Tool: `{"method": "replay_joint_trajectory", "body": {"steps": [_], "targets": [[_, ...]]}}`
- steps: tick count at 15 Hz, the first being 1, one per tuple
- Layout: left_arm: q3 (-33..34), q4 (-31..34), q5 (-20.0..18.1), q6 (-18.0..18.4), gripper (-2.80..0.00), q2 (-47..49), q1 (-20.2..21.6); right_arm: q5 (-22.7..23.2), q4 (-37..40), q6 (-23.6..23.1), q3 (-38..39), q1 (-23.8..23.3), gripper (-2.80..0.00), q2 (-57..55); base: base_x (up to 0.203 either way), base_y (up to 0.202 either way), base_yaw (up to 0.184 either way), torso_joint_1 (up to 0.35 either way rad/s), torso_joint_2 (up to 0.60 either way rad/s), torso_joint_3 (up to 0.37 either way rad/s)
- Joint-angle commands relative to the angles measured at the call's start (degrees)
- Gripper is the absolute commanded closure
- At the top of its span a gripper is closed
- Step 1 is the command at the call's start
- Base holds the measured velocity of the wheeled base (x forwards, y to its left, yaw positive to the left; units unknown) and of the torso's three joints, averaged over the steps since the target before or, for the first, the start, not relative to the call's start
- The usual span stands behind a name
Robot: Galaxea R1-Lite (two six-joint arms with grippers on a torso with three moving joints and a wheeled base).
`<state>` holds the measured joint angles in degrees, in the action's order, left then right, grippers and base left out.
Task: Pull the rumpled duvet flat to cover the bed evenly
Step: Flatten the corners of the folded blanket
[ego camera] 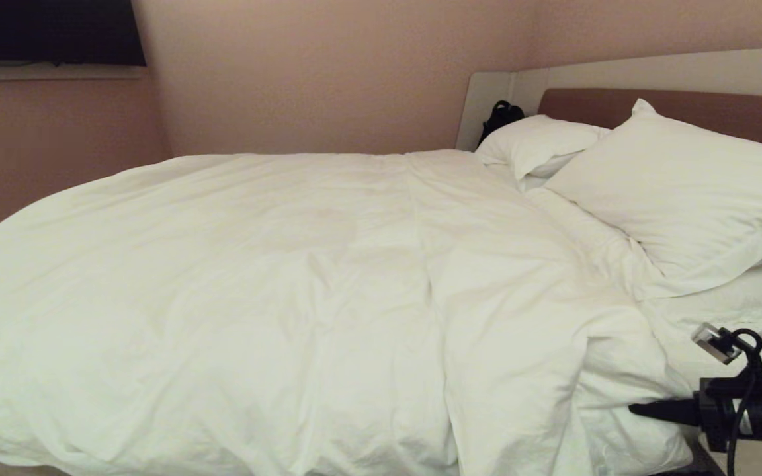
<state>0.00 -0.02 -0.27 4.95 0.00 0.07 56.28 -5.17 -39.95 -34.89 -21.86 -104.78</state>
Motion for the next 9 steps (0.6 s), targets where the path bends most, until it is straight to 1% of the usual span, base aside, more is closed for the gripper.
{"method": "replay_joint_trajectory", "body": {"steps": [1, 3, 4, 7, 9], "targets": [[0.0, 0.0, 0.0, 0.0, 0.0, 0.0, 0.0, 0.0, 3.0, 0.9, 1.2, -0.9, 0.0, 5.4, 0.0, 0.0, 0.0, 0.0, 0.0, 0.0], [0.0, 0.0, 0.0, 0.1, 0.0, 0.0, 0.0, -0.8, 9.9, 1.4, 1.5, -2.5, 0.0, 7.6, 0.0, 0.0, 0.0, 0.0, 0.0, 0.0], [0.0, 0.0, 0.0, 0.1, 0.0, 0.0, 0.0, -1.2, 11.0, 1.5, 1.6, -3.0, 0.0, 8.0, 0.0, 0.0, 0.0, 0.0, 0.0, 0.0], [0.0, 0.0, 0.0, 0.1, 0.0, 0.0, 0.0, -2.6, 18.6, 1.4, 2.6, -9.2, 0.0, 10.6, 0.0, 0.0, 0.0, 0.0, 0.0, 0.0], [0.0, 0.0, 0.0, 0.1, 0.0, 0.0, 0.0, -2.9, 21.7, 1.2, 4.5, -13.7, 0.0, 12.5, 0.0, 0.0, 0.0, 0.0, 0.0, 0.0]]}}
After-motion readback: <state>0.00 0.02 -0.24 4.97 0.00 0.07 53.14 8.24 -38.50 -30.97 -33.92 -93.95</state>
